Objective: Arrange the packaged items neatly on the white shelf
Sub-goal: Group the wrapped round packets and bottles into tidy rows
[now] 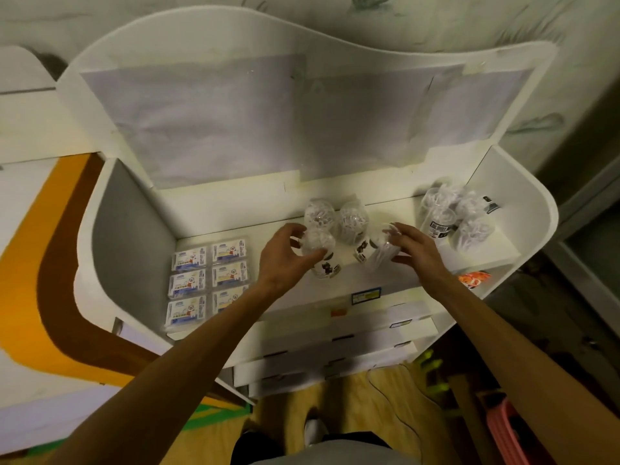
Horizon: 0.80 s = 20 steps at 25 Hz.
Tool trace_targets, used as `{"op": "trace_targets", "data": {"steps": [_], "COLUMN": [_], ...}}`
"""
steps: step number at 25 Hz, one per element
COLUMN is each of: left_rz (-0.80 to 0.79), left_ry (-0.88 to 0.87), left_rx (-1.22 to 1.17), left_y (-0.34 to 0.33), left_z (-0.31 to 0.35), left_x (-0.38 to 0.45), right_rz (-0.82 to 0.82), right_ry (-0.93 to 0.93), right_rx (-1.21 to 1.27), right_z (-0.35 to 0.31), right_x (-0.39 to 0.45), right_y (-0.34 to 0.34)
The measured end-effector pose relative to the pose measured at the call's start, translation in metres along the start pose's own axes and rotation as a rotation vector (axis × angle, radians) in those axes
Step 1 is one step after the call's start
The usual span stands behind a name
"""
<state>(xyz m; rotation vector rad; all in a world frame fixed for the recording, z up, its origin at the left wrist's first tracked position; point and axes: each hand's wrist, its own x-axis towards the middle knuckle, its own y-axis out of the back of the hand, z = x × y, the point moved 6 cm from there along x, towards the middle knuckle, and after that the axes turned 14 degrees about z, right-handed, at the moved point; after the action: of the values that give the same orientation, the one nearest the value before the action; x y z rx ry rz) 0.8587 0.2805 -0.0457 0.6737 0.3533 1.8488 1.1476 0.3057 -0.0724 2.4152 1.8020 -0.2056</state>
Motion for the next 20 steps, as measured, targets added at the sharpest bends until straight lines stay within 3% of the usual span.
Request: {"op": "trace_targets", "data": {"steps": [3, 8, 11, 13, 15, 20], "left_rz": [-0.023, -0.087, -0.107, -0.094, -0.087, -0.086], "left_ry": [-0.028, -0.204, -0.276, -0.300, -0.303, -0.324], "left_rx": [-0.024, 0.021, 0.022, 0.021, 0.015, 0.022], "left_y": [0.004, 0.010, 0.015, 0.018, 0.020, 0.020], "left_z": [-0.008, -0.002, -0.004, -0.005, -0.005, 0.000], "left_x": [-0.004, -0.011, -0.017, -0.024, -0.027, -0.037], "right_rz": [-0.027, -0.183, -0.092, 0.033, 0.054, -0.173], "right_ry": [-0.009, 0.385, 0.506, 0.509, 0.498, 0.446], "right_rx": [-0.015, -0.346, -0.544, -0.631, -0.610, -0.452], "right_z": [0.004, 0.001, 0.001, -0.002, -0.007, -0.014], "right_x": [-0.005, -0.026, -0.029, -0.029, -0.027, -0.025], "right_y": [-0.005, -0.025, -0.023, -0.017, -0.021, -0.068]}}
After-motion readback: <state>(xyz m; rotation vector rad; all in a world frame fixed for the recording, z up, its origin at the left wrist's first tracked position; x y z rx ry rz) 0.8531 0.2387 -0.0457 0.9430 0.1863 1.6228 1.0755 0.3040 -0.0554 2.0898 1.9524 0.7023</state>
